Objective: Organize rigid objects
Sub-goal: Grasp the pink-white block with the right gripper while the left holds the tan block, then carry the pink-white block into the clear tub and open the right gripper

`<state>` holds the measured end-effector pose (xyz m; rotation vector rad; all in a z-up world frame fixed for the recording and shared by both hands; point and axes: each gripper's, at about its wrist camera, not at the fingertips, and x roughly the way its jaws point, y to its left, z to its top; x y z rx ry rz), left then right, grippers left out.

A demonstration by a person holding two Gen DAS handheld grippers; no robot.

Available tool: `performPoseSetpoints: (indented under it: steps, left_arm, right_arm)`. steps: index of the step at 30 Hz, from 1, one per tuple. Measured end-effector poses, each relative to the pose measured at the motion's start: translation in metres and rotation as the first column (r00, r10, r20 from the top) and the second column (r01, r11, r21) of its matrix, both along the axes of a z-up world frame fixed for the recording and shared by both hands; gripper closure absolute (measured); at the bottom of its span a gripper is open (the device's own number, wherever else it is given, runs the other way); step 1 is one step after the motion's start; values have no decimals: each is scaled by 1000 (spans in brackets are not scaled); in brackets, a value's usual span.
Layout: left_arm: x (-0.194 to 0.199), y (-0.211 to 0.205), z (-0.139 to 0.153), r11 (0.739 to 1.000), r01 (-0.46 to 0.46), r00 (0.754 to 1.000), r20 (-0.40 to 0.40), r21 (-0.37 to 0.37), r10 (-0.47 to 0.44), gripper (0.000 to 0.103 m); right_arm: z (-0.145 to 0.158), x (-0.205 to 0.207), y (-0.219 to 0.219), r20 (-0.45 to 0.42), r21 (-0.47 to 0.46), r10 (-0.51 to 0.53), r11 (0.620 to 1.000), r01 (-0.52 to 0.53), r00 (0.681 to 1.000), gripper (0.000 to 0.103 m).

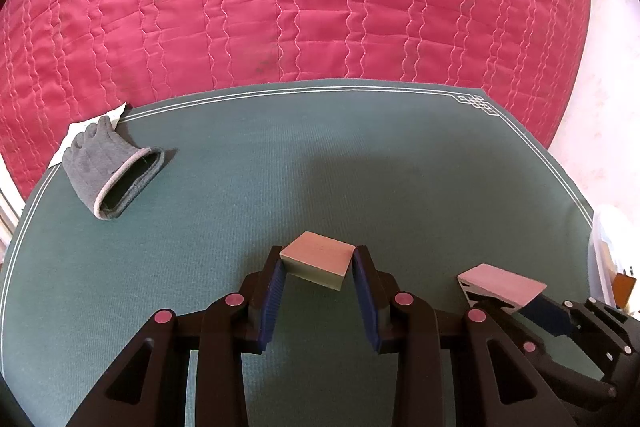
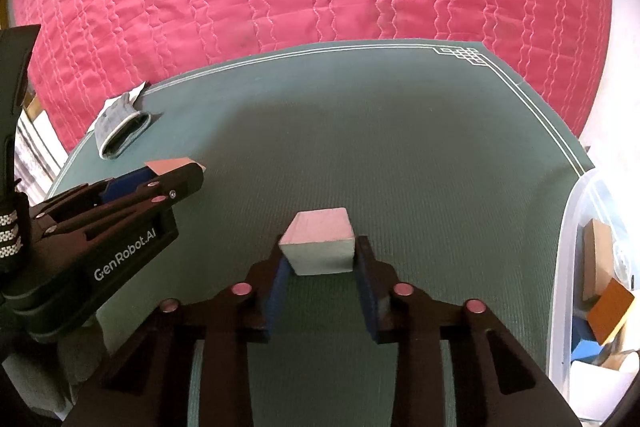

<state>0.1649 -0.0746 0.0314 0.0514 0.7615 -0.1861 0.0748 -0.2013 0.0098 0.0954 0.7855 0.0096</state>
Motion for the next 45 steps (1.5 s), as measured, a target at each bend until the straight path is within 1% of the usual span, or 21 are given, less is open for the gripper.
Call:
performPoseSetpoints:
  steps: [9, 17, 27, 36, 45]
  left_arm:
    - [0, -1, -1, 1000, 4, 1000, 6, 4, -4, 67]
    - [-5, -5, 2, 1000, 20, 1000, 23, 9, -20, 67]
    - [-19, -18, 9, 998, 65, 996, 52, 22, -66, 67]
    - [-32, -33, 13, 993, 108, 991, 73, 41, -111, 67]
    - [-45, -47, 14, 987, 151, 984, 86, 62, -156, 67]
  right_arm:
    - [6, -12, -7, 2, 0, -15, 1000, 15, 1000, 71]
    - [23, -35, -17, 30, 4, -28, 1000, 27, 999, 71]
    - [42, -69, -37, 77, 20, -72, 997, 70, 994, 71]
    - [55, -95, -58, 118, 1, -122, 993, 122, 986, 71]
    - [60, -120, -93, 133, 0, -212, 977, 214, 968, 71]
